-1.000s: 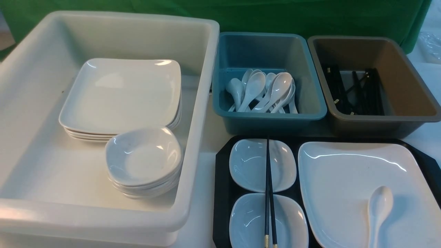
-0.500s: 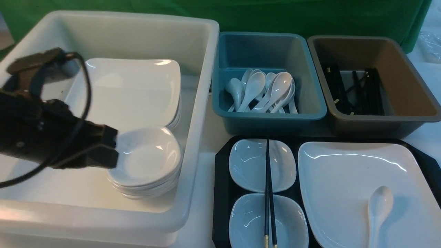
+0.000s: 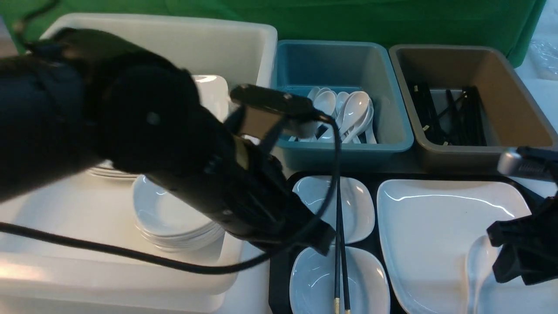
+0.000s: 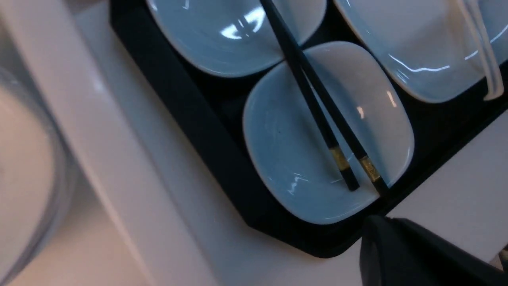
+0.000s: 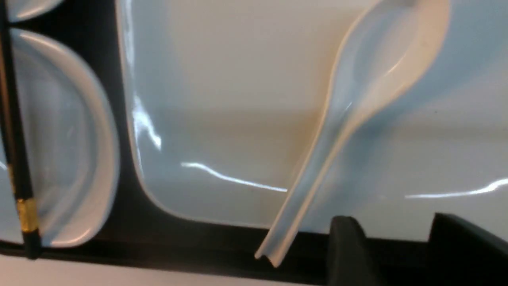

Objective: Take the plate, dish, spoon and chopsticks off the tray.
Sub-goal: Use the right arm to grab a soup spoon from the plate, then use the right arm to put the soup spoon into the small storage box in the middle, then use the right arm to grab a pair of chopsticks from the plate, then use the right arm to put the chopsticks into the small storage box on the right

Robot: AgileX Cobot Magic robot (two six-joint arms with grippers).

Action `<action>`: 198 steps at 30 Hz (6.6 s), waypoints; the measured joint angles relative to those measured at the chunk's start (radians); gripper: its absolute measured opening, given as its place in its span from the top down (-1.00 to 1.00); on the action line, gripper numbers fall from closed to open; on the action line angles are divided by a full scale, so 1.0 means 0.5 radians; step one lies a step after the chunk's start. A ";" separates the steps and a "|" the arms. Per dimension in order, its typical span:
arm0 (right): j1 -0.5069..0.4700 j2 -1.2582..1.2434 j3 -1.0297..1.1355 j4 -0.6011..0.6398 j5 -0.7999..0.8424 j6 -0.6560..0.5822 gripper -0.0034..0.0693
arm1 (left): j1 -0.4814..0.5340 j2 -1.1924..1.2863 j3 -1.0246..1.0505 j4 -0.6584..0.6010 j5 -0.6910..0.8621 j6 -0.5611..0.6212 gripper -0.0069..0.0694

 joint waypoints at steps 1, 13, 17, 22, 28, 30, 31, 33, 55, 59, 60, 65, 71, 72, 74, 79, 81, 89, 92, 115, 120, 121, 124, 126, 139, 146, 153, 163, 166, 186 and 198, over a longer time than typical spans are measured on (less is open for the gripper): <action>0.046 0.086 0.000 -0.004 -0.051 0.014 -0.24 | -0.046 0.083 -0.019 -0.002 -0.008 -0.007 0.81; 0.200 0.447 -0.003 -0.010 -0.216 0.105 -0.35 | -0.072 0.335 -0.140 -0.227 -0.351 0.540 0.81; 0.200 0.467 -0.003 -0.010 -0.235 0.125 -0.36 | -0.074 0.335 -0.146 -0.422 -0.534 0.835 0.81; 0.200 0.473 -0.003 -0.012 -0.256 0.125 -0.27 | -0.076 0.335 -0.150 -0.530 -0.736 0.951 0.81; 0.200 0.477 -0.003 -0.012 -0.256 0.125 -0.22 | -0.076 0.335 -0.150 -0.531 -0.791 0.963 0.81; 0.200 0.499 -0.004 -0.012 -0.248 0.125 -0.12 | -0.076 0.335 -0.150 -0.531 -0.793 0.963 0.81; 0.200 0.500 -0.004 -0.012 -0.247 0.125 -0.10 | -0.076 0.335 -0.150 -0.531 -0.793 0.963 0.81; 0.200 0.527 -0.004 -0.014 -0.240 0.125 0.17 | -0.076 0.335 -0.150 -0.531 -0.793 0.963 0.81; 0.200 0.271 -0.702 0.002 -0.292 -0.041 0.49 | 0.251 0.244 -0.150 -0.431 -1.017 0.797 0.81; 0.200 0.506 -1.172 0.125 -0.343 -0.115 0.49 | 0.406 0.204 -0.151 -0.431 -1.123 0.796 0.81; 0.200 0.583 -1.267 0.169 -0.348 -0.138 0.49 | 0.438 0.202 -0.151 -0.431 -1.127 0.796 0.81; 0.222 0.999 -1.824 0.334 -0.373 -0.189 0.49 | 0.514 0.202 -0.151 -0.431 -1.076 0.790 0.81; 0.267 1.354 -2.189 0.347 -0.398 -0.060 0.24 | 0.513 0.202 -0.151 -0.433 -0.991 0.790 0.81; 0.271 1.371 -2.205 0.347 -0.398 -0.055 0.19 | 0.513 0.202 -0.151 -0.434 -0.988 0.790 0.81; 0.292 1.425 -2.270 0.347 -0.348 -0.031 -0.15 | 0.513 0.202 -0.151 -0.438 -0.920 0.790 0.81; 0.300 1.373 -2.384 0.339 0.043 -0.101 -0.36 | 0.513 0.201 -0.151 -0.438 -0.810 0.790 0.81; 0.300 1.305 -2.422 0.279 0.361 -0.183 -0.11 | 0.513 0.192 -0.151 -0.432 -0.751 0.797 0.81; 0.410 0.751 -1.942 0.209 0.505 -0.185 0.75 | 0.513 0.108 -0.151 -0.369 -0.369 0.955 0.81; 0.514 0.588 -1.603 0.199 0.498 -0.134 0.63 | 0.513 0.098 -0.151 -0.356 -0.151 1.007 0.81; 1.157 0.748 -0.484 -0.098 -0.529 0.535 -0.20 | 0.513 0.069 -0.056 -0.332 0.089 1.165 0.81; 1.157 0.802 -0.484 -0.098 -0.534 0.546 -0.15 | 0.513 0.069 -0.056 -0.332 0.085 1.165 0.81; 1.157 0.804 -0.484 -0.098 -0.539 0.546 -0.11 | 0.513 0.069 -0.056 -0.332 0.085 1.165 0.81; 1.157 0.806 -0.484 -0.098 -0.585 0.546 0.21 | 0.513 0.069 -0.056 -0.332 0.074 1.167 0.81; 1.157 0.810 -0.484 -0.098 -0.600 0.546 0.46 | 0.513 0.069 -0.056 -0.332 0.055 1.167 0.81; 1.157 0.805 -0.484 -0.098 -0.549 0.497 0.72 | 0.513 0.069 -0.056 -0.334 0.048 1.167 0.81; 1.151 0.601 -0.484 -0.098 -0.426 0.465 0.72 | 0.513 0.069 -0.056 -0.441 0.048 1.180 0.81; 0.938 0.505 -0.576 0.139 -0.166 0.196 0.72 | 0.513 0.069 -0.056 -0.538 0.006 1.231 0.81; 0.515 0.505 -0.858 0.460 0.184 -0.158 0.72 | 0.513 0.069 -0.069 -0.958 -0.332 1.393 0.81; 0.377 0.505 -0.980 0.522 0.268 -0.229 0.72 | 0.513 0.071 -0.126 -1.057 -0.508 1.447 0.81; -0.486 1.259 -2.039 0.952 0.473 -0.248 0.72 | 0.266 0.446 -0.736 -0.777 -0.740 1.132 0.81; -0.560 1.621 -2.295 0.975 0.131 -0.075 0.71 | 0.254 0.584 -0.794 -0.678 -0.847 1.056 0.81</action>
